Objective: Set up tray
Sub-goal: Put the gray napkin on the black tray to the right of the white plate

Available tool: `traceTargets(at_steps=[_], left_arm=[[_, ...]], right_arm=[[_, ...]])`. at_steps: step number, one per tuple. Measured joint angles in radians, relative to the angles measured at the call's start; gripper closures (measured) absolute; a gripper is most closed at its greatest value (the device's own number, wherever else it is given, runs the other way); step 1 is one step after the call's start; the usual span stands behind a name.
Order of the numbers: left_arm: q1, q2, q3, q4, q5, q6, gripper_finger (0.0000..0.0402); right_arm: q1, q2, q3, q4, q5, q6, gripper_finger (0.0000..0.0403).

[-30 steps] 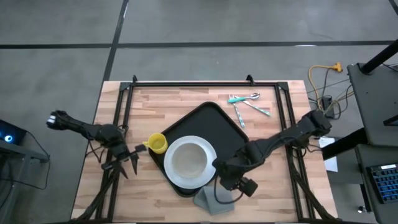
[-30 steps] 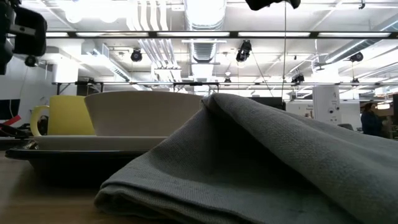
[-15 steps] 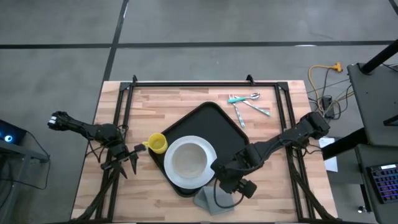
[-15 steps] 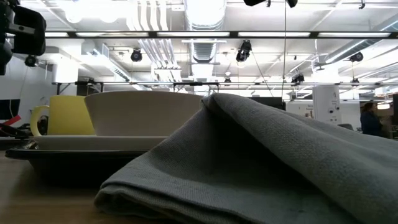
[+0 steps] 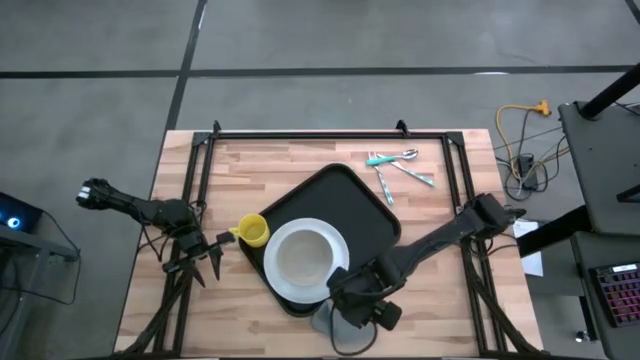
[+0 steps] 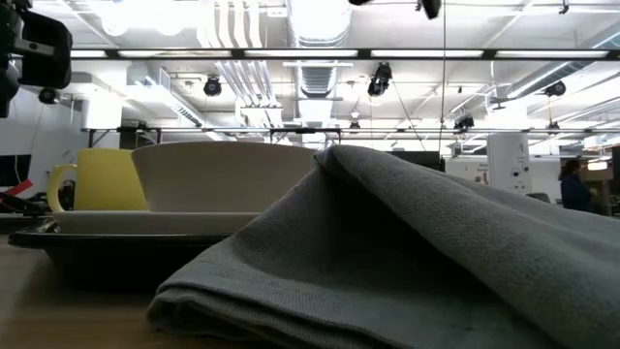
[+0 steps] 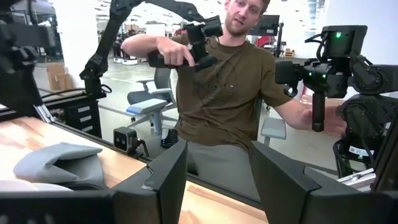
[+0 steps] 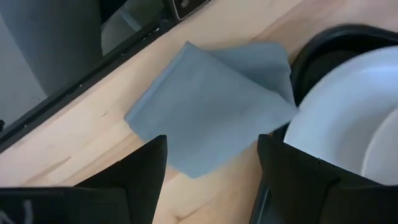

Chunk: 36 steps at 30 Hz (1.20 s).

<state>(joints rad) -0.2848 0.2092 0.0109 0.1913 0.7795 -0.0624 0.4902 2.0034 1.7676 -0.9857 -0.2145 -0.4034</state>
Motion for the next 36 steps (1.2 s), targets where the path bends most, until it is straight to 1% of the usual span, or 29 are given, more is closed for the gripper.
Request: traceTargets(at_steps=[6, 10, 14, 19, 24, 27, 36], left_arm=[[0.000, 0.000, 0.000, 0.000, 0.000, 0.000, 0.0242], [0.000, 0.000, 0.000, 0.000, 0.000, 0.000, 0.0242], [0.000, 0.000, 0.000, 0.000, 0.000, 0.000, 0.0242], [0.000, 0.000, 0.000, 0.000, 0.000, 0.000, 0.0242], [0.000, 0.000, 0.000, 0.000, 0.000, 0.000, 0.0242], [0.000, 0.000, 0.000, 0.000, 0.000, 0.000, 0.0242], [0.000, 0.000, 0.000, 0.000, 0.000, 0.000, 0.0242]], right_arm=[[0.027, 0.146, 0.186, -0.144, 0.005, -0.093, 0.0161], [0.033, 0.243, 0.310, -0.224, 0.005, -0.120, 0.0161], [0.035, 0.320, 0.422, -0.286, 0.008, -0.145, 0.0161], [0.039, 0.396, 0.529, -0.346, 0.015, -0.187, 0.0161], [0.039, 0.436, 0.586, -0.349, 0.083, -0.242, 0.0161], [0.040, 0.448, 0.589, -0.337, 0.115, -0.267, 0.0161], [0.040, 0.463, 0.588, -0.300, 0.140, -0.292, 0.0161]])
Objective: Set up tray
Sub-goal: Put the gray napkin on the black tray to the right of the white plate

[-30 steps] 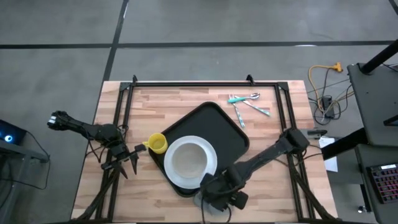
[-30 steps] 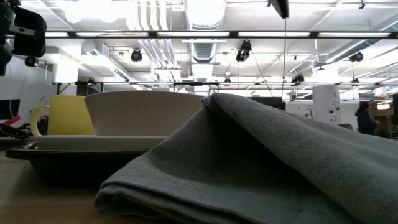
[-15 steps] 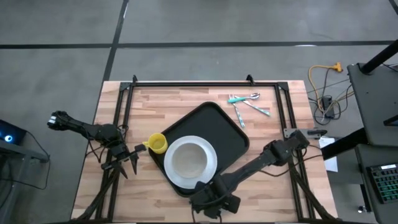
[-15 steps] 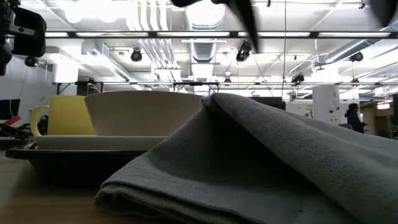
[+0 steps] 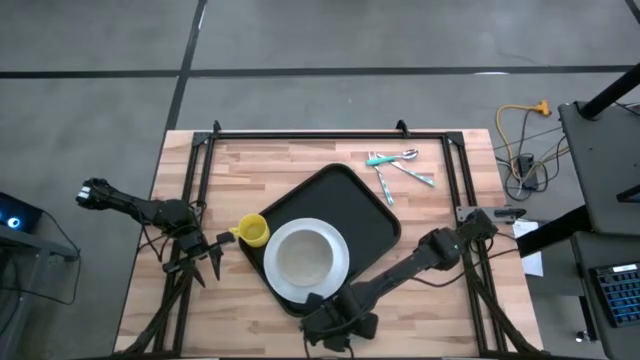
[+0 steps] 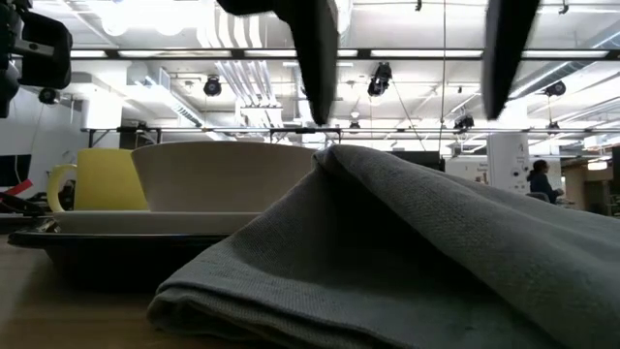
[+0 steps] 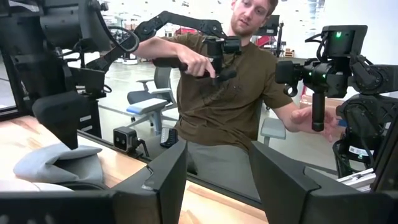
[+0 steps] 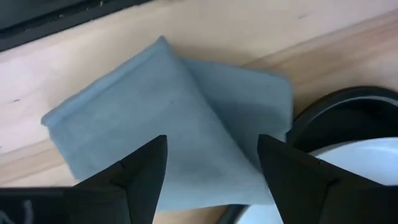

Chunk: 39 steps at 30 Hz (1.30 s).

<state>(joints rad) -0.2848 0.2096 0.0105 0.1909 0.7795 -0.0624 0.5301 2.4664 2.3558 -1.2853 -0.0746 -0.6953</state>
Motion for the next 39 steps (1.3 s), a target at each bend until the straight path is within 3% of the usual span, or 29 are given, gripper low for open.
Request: traceTargets(at_steps=[19, 30, 34, 39], left_arm=[[0.000, -0.001, 0.000, 0.000, 0.000, 0.000, 0.0242], [0.000, -0.001, 0.000, 0.000, 0.000, 0.000, 0.0242], [0.000, -0.001, 0.000, 0.000, 0.000, 0.000, 0.0242], [0.000, -0.001, 0.000, 0.000, 0.000, 0.000, 0.0242]], right_arm=[[0.000, 0.053, -0.004, 0.033, -0.036, -0.029, 0.0177], [0.000, 0.051, -0.004, -0.057, -0.039, 0.041, 0.0178], [0.000, 0.053, -0.005, -0.071, -0.040, 0.055, 0.0196], [0.000, 0.053, -0.005, -0.070, -0.040, 0.056, 0.0246]])
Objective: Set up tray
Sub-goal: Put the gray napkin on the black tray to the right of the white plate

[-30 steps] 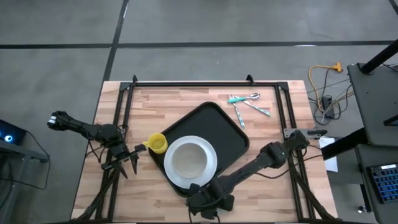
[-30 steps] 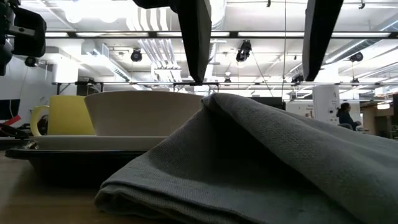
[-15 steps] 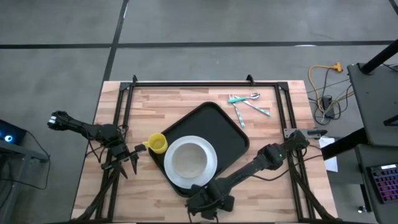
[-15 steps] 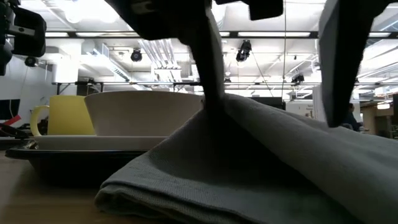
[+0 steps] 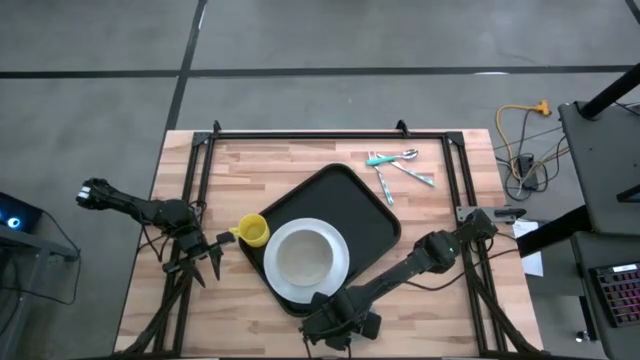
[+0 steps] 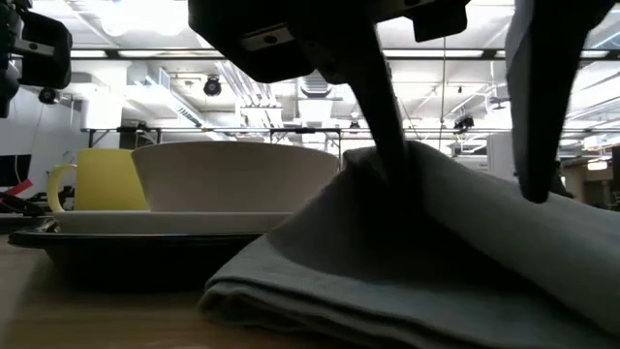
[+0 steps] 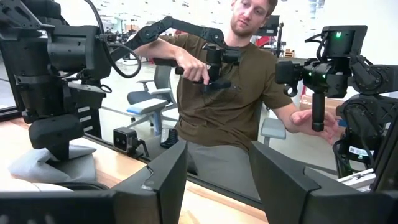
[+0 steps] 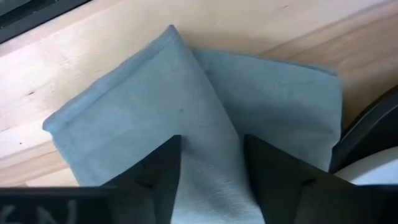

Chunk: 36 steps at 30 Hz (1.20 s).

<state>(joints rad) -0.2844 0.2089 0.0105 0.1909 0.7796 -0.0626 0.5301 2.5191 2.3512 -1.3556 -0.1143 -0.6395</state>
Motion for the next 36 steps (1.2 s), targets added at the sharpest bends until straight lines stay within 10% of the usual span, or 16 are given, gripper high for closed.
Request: traceTargets(at_steps=[19, 36], left_arm=[[0.000, 0.000, 0.000, 0.000, 0.000, 0.000, 0.0242], [0.000, 0.000, 0.000, 0.000, 0.000, 0.000, 0.0242]], right_arm=[[-0.005, 0.000, 0.000, -0.029, 0.001, 0.038, 0.0389], [-0.005, -0.146, 0.003, -0.024, -0.044, 0.121, 0.0394]])
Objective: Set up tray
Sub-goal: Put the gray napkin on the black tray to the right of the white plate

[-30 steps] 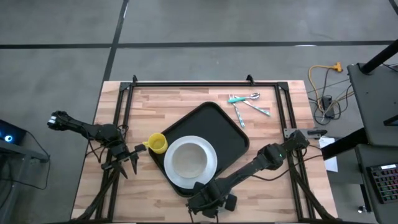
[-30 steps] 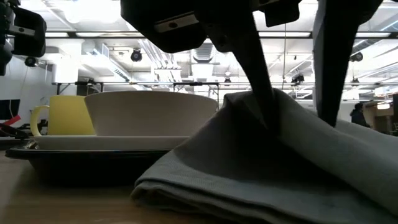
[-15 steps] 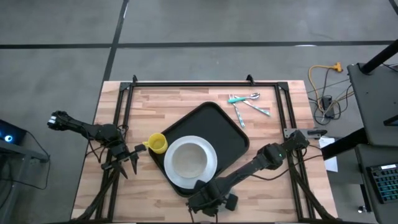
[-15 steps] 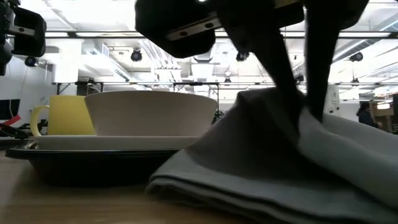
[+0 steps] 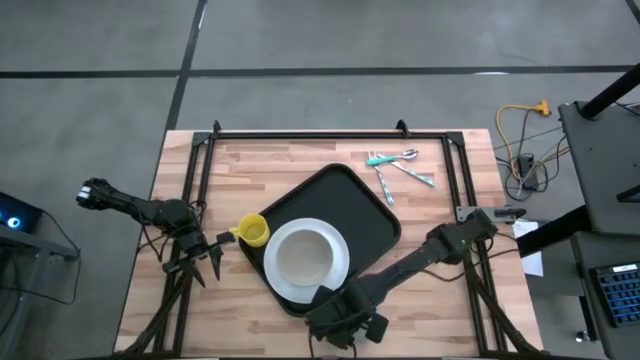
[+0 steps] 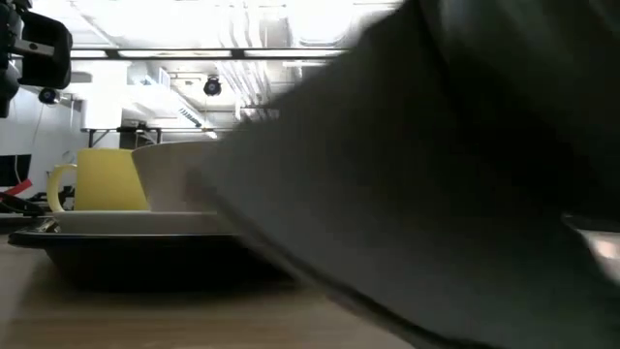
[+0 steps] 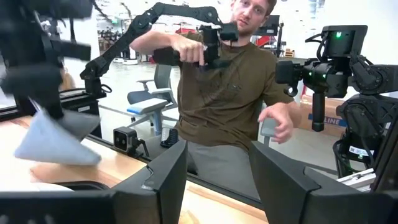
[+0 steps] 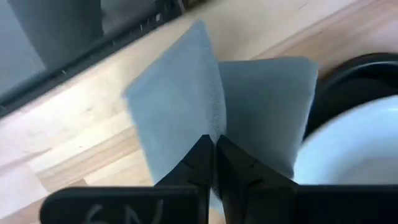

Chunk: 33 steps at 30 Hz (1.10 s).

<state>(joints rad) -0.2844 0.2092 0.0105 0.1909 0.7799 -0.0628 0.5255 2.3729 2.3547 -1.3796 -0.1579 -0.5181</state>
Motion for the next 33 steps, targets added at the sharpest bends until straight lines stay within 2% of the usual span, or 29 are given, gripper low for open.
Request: traceTargets(at_steps=[9, 13, 21, 28, 30, 33], left_arm=[[0.000, 0.000, 0.000, 0.000, 0.000, -0.006, 0.0242], [0.000, 0.000, 0.000, 0.000, 0.000, -0.007, 0.0242], [0.000, 0.000, 0.000, 0.000, 0.000, -0.007, 0.0242], [0.000, -0.001, 0.006, 0.001, -0.001, 0.025, 0.0242], [0.000, -0.001, 0.006, 0.000, -0.029, 0.027, 0.0242], [0.000, -0.001, 0.006, -0.001, -0.207, 0.036, 0.0242]], right_arm=[[0.000, -0.182, 0.000, 0.063, 0.009, 0.048, 0.0395], [0.000, -0.252, 0.002, 0.077, 0.092, 0.061, 0.0395], [-0.003, -0.325, 0.001, 0.077, 0.163, 0.074, 0.0395], [-0.010, -0.338, 0.001, 0.073, 0.222, 0.069, 0.0395], [-0.014, -0.339, 0.001, 0.073, 0.222, 0.069, 0.0395], [-0.021, -0.339, 0.001, 0.074, 0.223, 0.067, 0.0395]])
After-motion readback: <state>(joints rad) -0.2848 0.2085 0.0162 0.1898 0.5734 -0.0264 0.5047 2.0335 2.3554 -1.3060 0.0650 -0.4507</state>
